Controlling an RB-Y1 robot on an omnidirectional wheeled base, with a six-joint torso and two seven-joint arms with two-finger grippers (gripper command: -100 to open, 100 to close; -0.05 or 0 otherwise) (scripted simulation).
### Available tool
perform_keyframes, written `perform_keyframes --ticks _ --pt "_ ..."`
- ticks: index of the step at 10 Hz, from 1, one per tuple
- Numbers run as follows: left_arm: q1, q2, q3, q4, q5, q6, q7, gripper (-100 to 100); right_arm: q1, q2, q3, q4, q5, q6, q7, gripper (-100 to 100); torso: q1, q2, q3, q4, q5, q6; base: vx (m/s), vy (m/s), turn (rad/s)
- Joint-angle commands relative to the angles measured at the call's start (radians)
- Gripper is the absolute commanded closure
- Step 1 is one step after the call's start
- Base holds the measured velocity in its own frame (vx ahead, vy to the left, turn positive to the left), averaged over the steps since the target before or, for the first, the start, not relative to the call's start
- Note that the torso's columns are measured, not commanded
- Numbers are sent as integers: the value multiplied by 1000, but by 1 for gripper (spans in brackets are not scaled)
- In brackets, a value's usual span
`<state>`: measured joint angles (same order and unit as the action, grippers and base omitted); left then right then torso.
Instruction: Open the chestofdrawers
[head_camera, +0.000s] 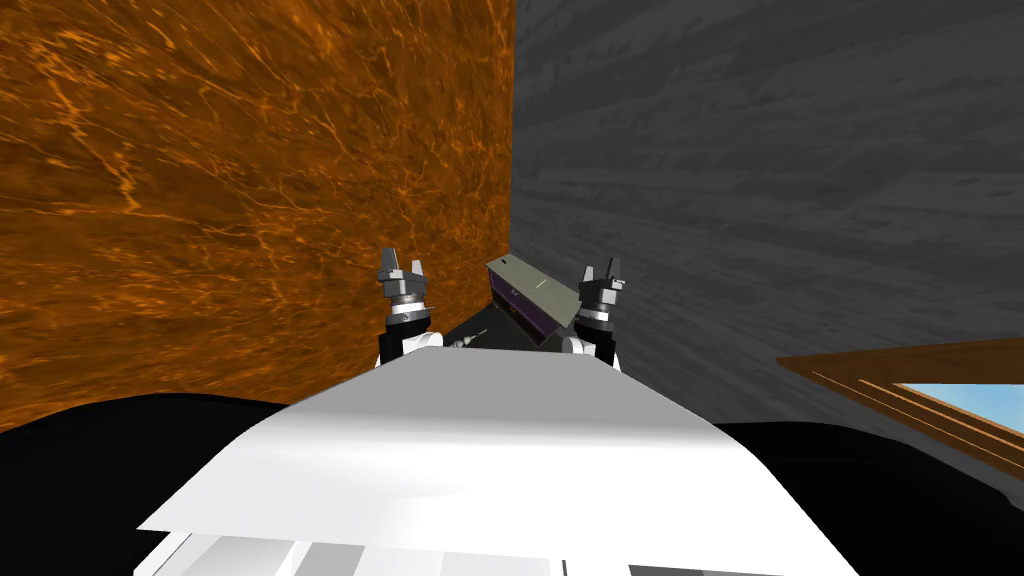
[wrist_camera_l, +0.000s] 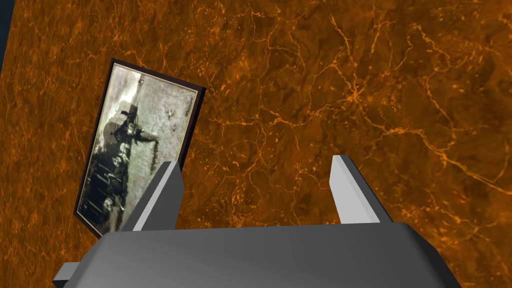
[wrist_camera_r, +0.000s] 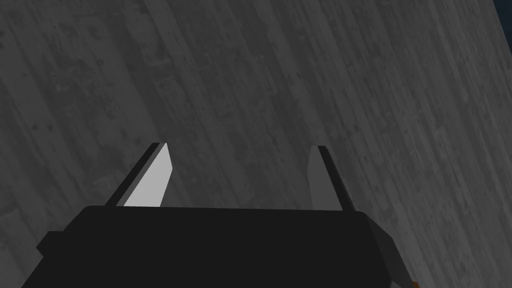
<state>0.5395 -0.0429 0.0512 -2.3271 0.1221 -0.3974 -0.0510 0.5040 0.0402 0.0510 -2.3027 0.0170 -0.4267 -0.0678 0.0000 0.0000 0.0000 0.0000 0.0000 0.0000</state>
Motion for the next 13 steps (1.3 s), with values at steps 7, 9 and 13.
perform_keyframes --ticks 7,9,13 --pt "0 0 0 0 0 0 0 0 0 0 0 0 0 0 0 0 0 470 -939 470 0 0 0 0 0" --pt "0 0 0 0 0 0 0 0 0 0 0 0 0 0 0 0 0 618 -1234 617 0 0 0 0 0" --pt "0 0 0 0 0 0 0 0 -27 -135 28 58 97 7 73 -100 1 735 -1476 736 0 0 38 21 16"
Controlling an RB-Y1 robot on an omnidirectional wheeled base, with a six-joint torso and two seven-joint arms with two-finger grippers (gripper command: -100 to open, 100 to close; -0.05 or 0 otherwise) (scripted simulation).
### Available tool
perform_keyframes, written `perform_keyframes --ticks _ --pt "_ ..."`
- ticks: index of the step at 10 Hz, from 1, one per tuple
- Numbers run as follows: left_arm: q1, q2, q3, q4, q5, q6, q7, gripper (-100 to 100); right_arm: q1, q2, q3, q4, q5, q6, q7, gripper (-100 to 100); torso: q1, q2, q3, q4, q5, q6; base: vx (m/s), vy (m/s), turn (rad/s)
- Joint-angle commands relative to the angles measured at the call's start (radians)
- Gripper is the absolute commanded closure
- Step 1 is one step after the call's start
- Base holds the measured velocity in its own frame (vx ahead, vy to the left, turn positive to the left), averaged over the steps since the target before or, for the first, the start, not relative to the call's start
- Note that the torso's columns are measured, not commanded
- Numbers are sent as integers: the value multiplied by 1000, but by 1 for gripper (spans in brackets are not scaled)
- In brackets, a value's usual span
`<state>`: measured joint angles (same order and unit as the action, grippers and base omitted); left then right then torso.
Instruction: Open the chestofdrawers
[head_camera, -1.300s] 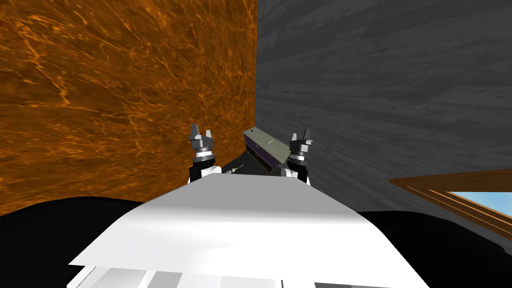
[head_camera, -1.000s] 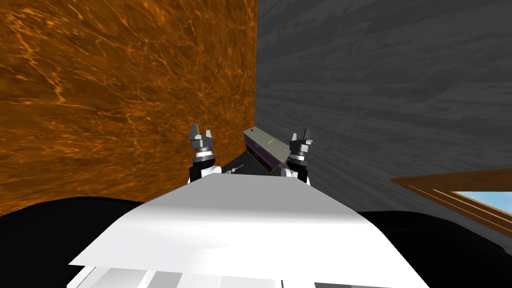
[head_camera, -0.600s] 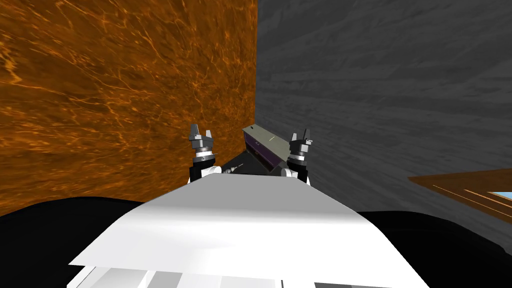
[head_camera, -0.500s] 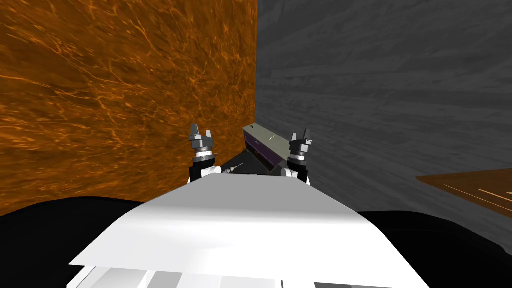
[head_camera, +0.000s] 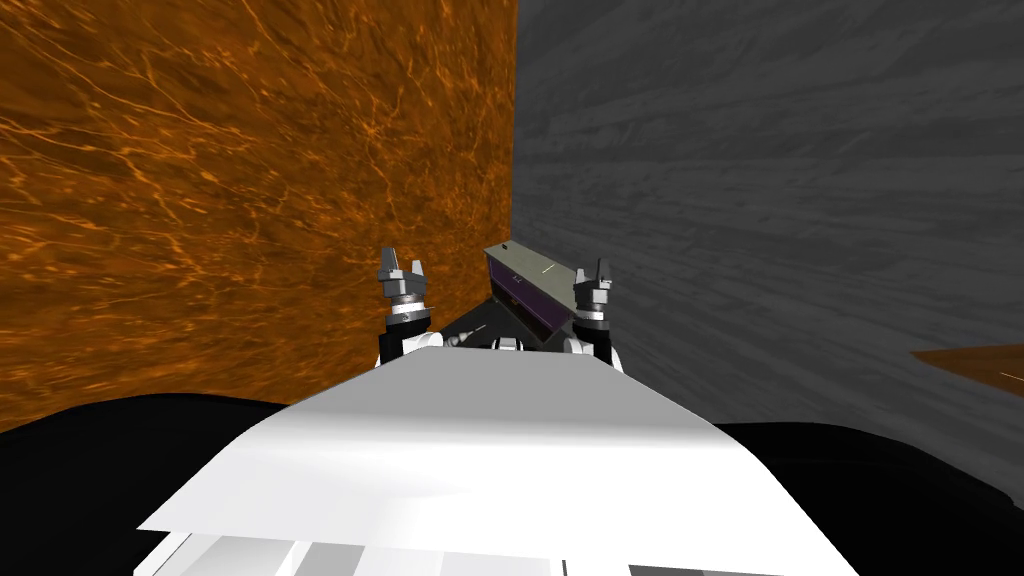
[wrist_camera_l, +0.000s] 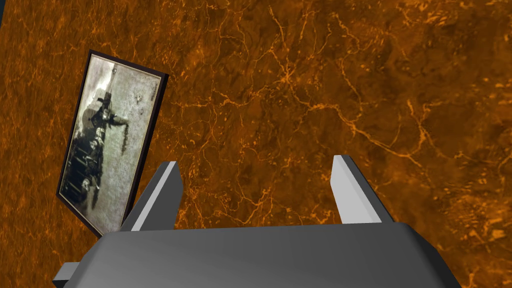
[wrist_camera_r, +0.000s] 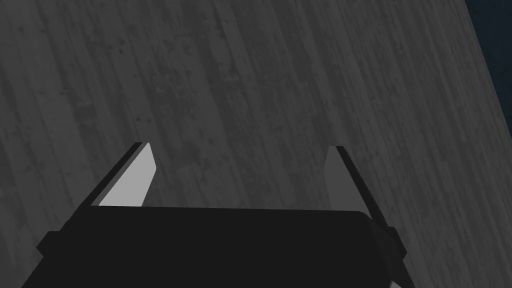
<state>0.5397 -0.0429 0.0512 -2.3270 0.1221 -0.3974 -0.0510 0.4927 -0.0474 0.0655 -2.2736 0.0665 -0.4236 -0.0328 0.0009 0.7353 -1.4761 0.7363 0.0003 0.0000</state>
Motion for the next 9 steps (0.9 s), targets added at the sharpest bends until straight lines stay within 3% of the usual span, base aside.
perform_keyframes --ticks 1,2,4,9 --pt "0 0 0 0 0 0 0 0 -26 -71 24 51 76 6 66 -100 0 1 -1 1 0 0 61 39 24" --pt "0 0 0 0 0 0 0 0 -26 -71 24 51 84 6 66 -100 0 2 0 1 0 0 43 28 13" --pt "0 0 0 0 0 0 0 0 -48 -109 49 101 154 12 129 -100 -1 4 1 2 0 0 54 30 29" --pt "0 0 0 0 0 0 0 0 -74 -136 78 159 271 18 206 -100 -1 3 0 2 0 0 53 28 18"
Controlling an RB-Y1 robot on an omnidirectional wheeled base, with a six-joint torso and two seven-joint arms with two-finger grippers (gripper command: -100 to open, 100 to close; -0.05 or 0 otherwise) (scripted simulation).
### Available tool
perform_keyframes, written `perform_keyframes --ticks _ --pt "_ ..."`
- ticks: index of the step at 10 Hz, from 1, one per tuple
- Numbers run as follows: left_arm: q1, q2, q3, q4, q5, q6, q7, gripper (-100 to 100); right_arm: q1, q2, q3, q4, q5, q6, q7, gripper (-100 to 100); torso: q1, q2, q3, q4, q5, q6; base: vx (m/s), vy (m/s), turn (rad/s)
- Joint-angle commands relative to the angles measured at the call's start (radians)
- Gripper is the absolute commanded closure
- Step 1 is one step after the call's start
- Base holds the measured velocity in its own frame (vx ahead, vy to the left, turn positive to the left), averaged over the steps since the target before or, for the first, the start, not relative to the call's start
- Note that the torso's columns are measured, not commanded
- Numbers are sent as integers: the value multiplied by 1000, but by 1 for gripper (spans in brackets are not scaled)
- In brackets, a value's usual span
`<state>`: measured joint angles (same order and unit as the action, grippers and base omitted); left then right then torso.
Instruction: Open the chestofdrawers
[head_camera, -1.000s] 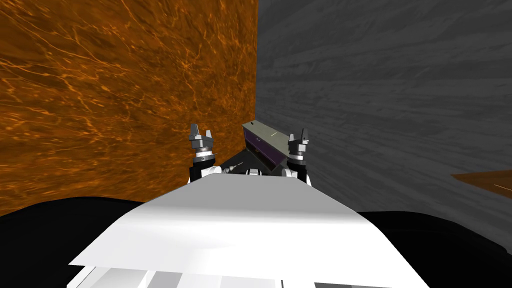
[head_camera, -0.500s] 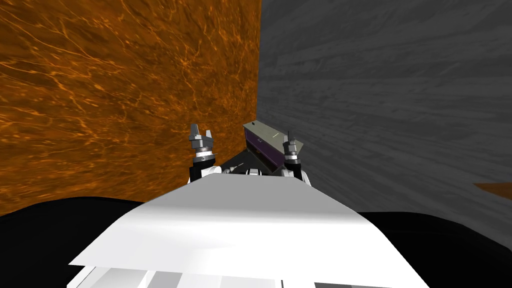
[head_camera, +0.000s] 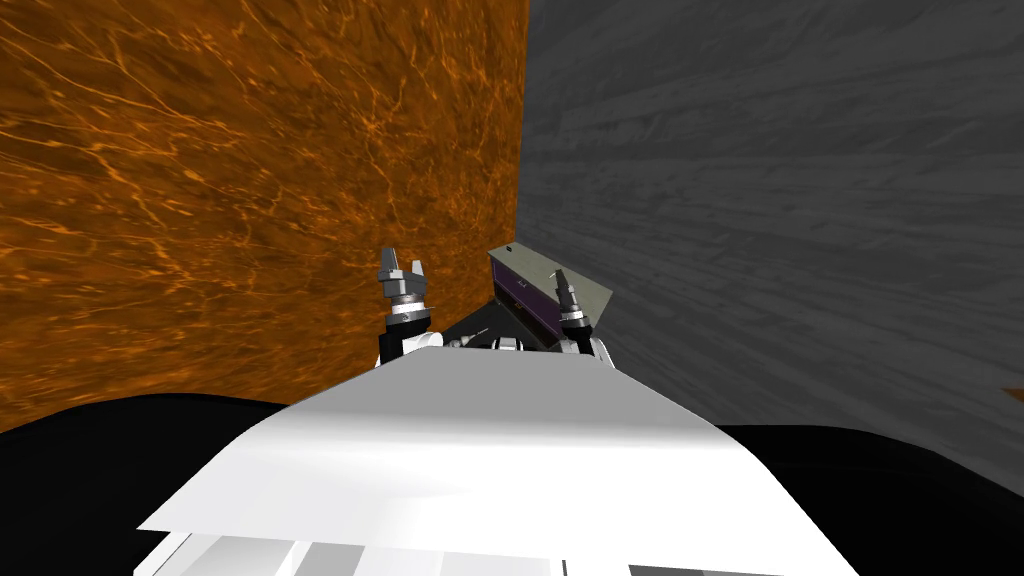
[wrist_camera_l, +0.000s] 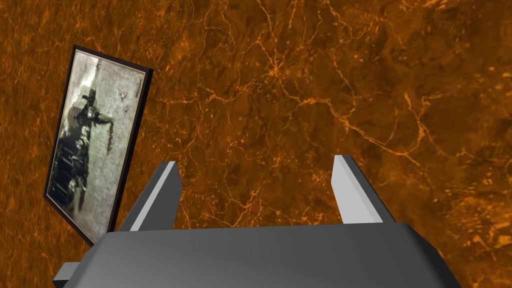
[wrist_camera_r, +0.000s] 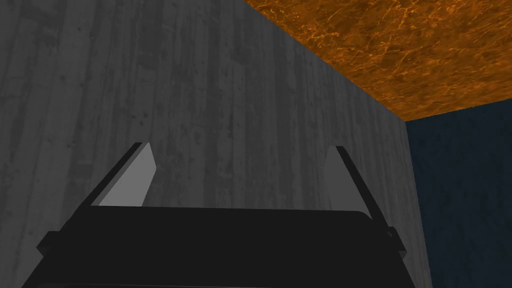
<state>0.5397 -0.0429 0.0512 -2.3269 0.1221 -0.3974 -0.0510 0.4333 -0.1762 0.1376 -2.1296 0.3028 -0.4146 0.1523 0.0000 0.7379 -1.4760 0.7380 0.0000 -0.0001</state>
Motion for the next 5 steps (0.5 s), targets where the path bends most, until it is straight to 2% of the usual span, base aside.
perform_keyframes --ticks 1,2,3,4,5 --pt "0 0 0 0 0 0 0 0 -28 -17 22 46 73 12 62 -100 0 0 0 0 0 0 54 34 24" --pt "0 0 0 0 0 0 0 0 -28 -17 22 46 90 12 62 -100 0 0 0 0 0 0 47 27 15" --pt "0 0 0 0 0 0 0 0 -42 -26 38 78 125 15 104 -100 0 1 0 0 0 0 65 27 28" --pt "0 0 0 0 0 0 0 0 -42 -26 38 78 146 15 104 -100 0 -1 0 0 0 0 60 23 14" --pt "0 0 0 0 0 0 0 0 -57 -33 55 110 181 19 147 -100 0 0 0 0 0 0 68 27 23"
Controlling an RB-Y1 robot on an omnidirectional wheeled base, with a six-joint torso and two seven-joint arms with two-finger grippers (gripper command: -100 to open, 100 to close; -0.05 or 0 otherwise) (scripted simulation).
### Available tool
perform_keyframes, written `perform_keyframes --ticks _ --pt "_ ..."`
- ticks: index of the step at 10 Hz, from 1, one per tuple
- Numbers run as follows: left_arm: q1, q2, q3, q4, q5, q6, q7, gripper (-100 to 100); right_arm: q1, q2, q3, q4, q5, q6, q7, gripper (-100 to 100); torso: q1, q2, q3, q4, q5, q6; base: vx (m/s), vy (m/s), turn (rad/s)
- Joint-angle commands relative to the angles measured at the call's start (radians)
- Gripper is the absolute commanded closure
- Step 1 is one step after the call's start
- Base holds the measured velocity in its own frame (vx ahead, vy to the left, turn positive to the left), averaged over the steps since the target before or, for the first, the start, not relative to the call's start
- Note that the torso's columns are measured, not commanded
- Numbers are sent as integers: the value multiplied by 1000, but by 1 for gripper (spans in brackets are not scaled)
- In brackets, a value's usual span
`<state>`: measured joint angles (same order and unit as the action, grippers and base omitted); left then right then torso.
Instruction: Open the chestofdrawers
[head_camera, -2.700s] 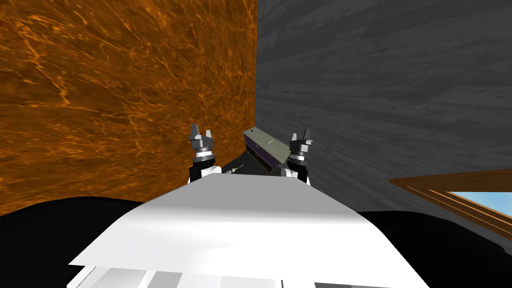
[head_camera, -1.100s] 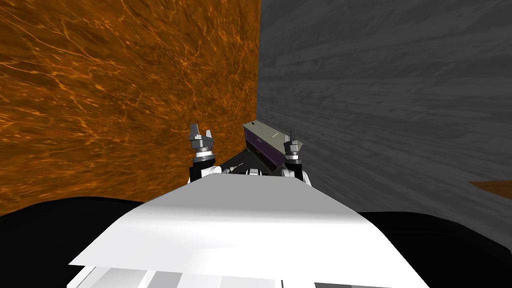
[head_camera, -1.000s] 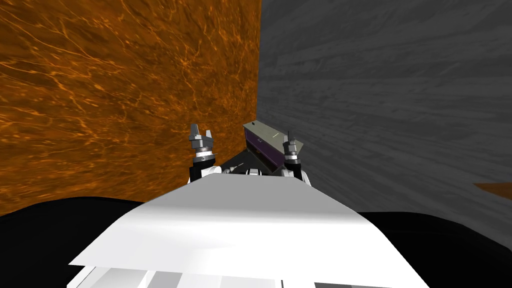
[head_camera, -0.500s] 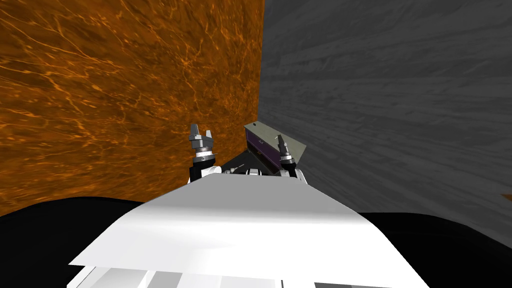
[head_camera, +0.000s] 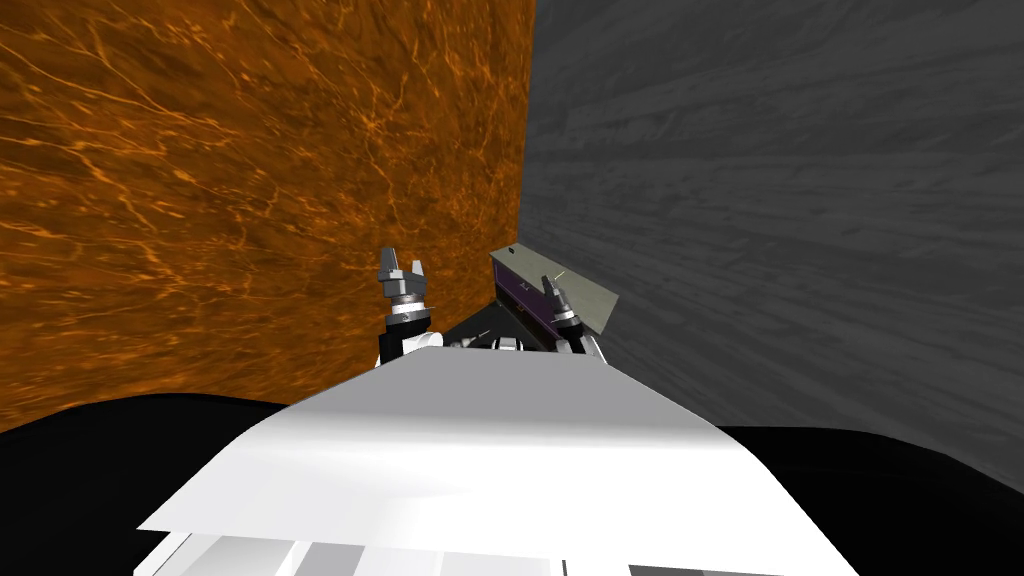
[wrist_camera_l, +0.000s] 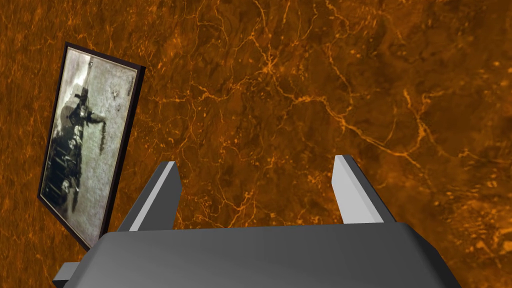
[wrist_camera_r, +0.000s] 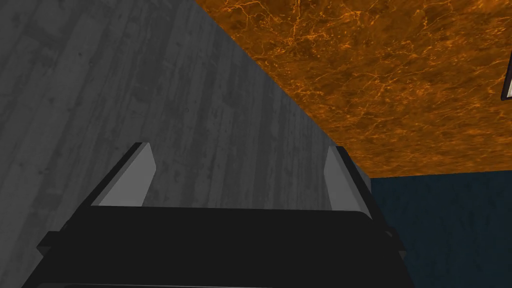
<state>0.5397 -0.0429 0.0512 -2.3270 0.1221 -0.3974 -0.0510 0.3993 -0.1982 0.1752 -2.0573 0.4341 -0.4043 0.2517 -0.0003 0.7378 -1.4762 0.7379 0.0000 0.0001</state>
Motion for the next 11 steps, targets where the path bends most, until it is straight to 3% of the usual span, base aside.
perform_keyframes --ticks 1,6,11 --pt "0 0 0 0 0 0 0 0 -23 -11 17 38 73 8 48 -100 0 0 0 0 0 0 56 24 16" --pt "0 0 0 0 0 0 0 0 -69 -32 69 137 226 21 179 -100 0 1 0 0 0 0 58 28 19" --pt "0 0 0 0 0 0 0 0 -102 -47 102 201 369 33 270 -100 1 1 1 0 0 0 53 31 14"
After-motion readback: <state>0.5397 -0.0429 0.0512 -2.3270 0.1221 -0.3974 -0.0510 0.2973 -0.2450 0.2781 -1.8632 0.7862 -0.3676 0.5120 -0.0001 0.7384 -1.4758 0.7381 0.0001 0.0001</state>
